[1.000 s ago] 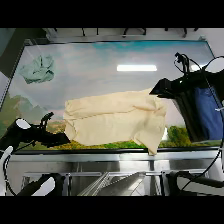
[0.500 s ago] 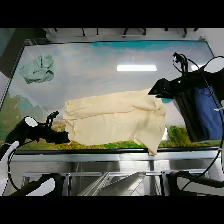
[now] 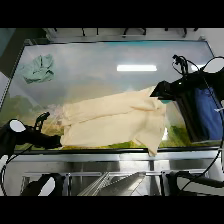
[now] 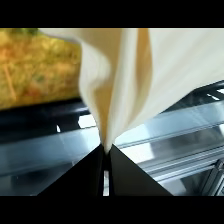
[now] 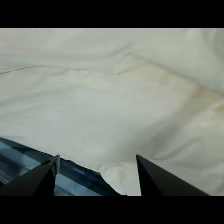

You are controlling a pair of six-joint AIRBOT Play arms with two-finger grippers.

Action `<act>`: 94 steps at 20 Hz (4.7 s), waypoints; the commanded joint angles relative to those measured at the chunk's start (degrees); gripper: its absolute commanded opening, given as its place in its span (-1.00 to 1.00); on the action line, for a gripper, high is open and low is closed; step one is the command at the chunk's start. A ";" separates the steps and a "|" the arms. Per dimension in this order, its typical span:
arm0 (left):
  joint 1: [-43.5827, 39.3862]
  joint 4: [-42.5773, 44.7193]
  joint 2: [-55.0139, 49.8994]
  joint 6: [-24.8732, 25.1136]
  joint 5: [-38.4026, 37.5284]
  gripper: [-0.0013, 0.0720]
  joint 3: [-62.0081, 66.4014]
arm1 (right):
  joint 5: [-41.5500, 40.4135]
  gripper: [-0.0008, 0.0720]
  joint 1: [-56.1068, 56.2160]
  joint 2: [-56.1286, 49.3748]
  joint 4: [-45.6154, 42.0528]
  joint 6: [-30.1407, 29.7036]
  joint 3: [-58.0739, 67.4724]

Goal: Fold the shirts.

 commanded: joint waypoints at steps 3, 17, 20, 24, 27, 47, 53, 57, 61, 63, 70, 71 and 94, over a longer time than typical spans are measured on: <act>5.27 10.86 5.70 -11.06 -8.02 -0.92 2.89 | 3.65 0.51 -1.60 0.09 -6.49 -0.57 -4.24; 5.20 9.07 -5.16 -11.72 -5.70 -0.91 13.20 | -16.63 0.52 -11.74 8.41 5.57 -7.41 -52.28; 5.20 7.34 -5.01 -11.72 -5.60 -0.91 13.20 | -20.85 0.52 -7.54 8.41 9.18 -8.37 -55.63; 5.22 4.55 -4.98 -11.69 -5.07 -0.91 13.20 | -25.09 0.51 -0.20 8.37 9.33 -4.87 -56.11; 5.20 4.63 -4.98 -11.67 -6.38 -0.92 13.20 | -20.90 -0.93 0.57 9.99 8.79 -7.85 -56.02; 5.20 5.92 -14.95 -13.16 -3.98 -0.92 27.23 | -15.87 -0.93 1.27 18.51 -4.28 2.23 -24.81; 0.98 4.85 -30.60 -10.51 -2.75 -0.91 35.10 | -19.56 -0.93 3.80 -5.33 -4.39 2.14 -7.96; -1.11 10.19 -37.92 -10.75 -2.67 -0.92 38.91 | -19.71 -0.93 3.80 -11.52 -4.28 2.49 -6.21; -1.51 10.69 -39.87 -11.65 -1.55 -0.91 40.57 | -19.98 -0.93 3.78 -12.11 -4.83 1.81 -6.23; -1.44 10.14 -39.52 -11.67 -0.33 -0.91 40.59 | -19.82 -0.86 3.50 -12.09 -4.90 1.86 -6.21; -0.15 9.29 -30.32 -17.42 -0.28 0.72 47.67 | -0.68 0.96 -7.48 -11.93 -4.11 -3.65 -2.99; -0.46 9.20 -28.20 -18.40 -0.26 0.64 48.72 | -1.55 0.96 -9.66 -12.17 -3.89 -4.59 -3.69; -18.16 8.98 -25.46 -16.61 -1.62 -0.92 49.46 | 0.81 -0.93 -7.65 -19.19 11.67 -16.02 -10.67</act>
